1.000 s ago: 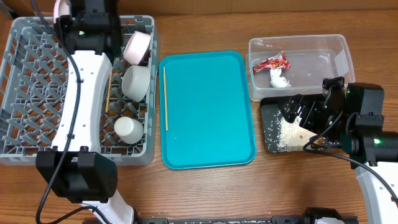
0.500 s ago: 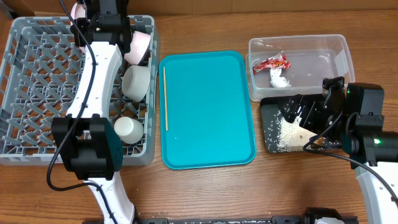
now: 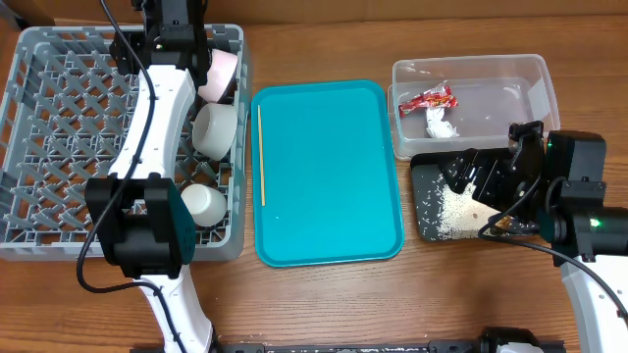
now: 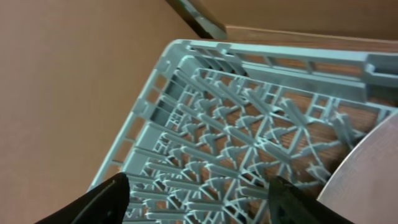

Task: Sort waste into correct bins and load items into the dishwasher
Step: 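Lower the plate upright into the rack's back slots and release, then move the left gripper back toward the remaining chopstick on the tray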

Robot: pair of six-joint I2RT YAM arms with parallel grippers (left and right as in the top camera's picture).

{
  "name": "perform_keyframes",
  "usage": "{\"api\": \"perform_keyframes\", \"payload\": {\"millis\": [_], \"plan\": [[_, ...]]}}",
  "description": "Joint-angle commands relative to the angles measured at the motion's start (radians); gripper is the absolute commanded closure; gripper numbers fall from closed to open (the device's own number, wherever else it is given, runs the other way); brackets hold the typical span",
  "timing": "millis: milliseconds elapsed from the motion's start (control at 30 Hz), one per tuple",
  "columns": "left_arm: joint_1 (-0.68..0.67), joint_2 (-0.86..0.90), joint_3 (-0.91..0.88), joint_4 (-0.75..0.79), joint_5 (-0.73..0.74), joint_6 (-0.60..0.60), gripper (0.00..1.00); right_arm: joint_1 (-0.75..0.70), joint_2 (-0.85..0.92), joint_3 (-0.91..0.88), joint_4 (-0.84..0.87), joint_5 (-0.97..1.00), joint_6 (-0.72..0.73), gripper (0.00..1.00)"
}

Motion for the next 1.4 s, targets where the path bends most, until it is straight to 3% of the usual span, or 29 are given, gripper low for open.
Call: {"api": "perform_keyframes", "payload": {"millis": [0,233,333,400,467,500,567,733,1000,1233,1367], "plan": [[0.000,-0.054,0.074,-0.056,0.160,-0.022,0.26,-0.005,-0.008,0.019,0.005,0.007,-0.004,0.00],[-0.063,-0.253,0.306,-0.276,0.595,-0.036,0.37,-0.005,-0.008,0.019,0.005,0.007,-0.004,0.00],[-0.131,-0.288,0.306,-0.382,0.675,-0.036,0.37,-0.005,-0.008,0.019,0.005,0.007,-0.004,0.00],[-0.188,-0.276,0.299,-0.504,0.781,-0.037,0.46,-0.005,-0.008,0.019,0.005,0.007,-0.004,0.00],[-0.234,-0.249,0.280,-0.583,0.859,-0.039,0.44,-0.005,-0.008,0.019,0.005,0.007,-0.004,0.00],[-0.257,-0.233,0.266,-0.608,0.868,-0.076,0.35,-0.005,-0.008,0.019,0.005,0.007,-0.004,0.00],[-0.303,-0.192,0.227,-0.637,0.867,-0.159,0.29,-0.005,-0.008,0.019,0.005,0.007,-0.004,0.00],[-0.374,-0.072,0.123,-0.656,0.790,-0.326,0.29,-0.005,-0.008,0.019,0.005,0.007,-0.004,0.00],[-0.383,0.105,0.057,-0.659,0.678,-0.547,0.38,-0.005,-0.008,0.019,0.005,0.007,-0.004,0.00],[-0.379,0.132,0.056,-0.585,0.527,-0.595,0.39,-0.005,-0.008,0.019,0.005,0.007,-0.004,0.00],[-0.351,0.140,0.056,-0.549,0.526,-0.594,0.38,-0.005,-0.008,0.019,0.005,0.007,-0.004,0.00]]}}
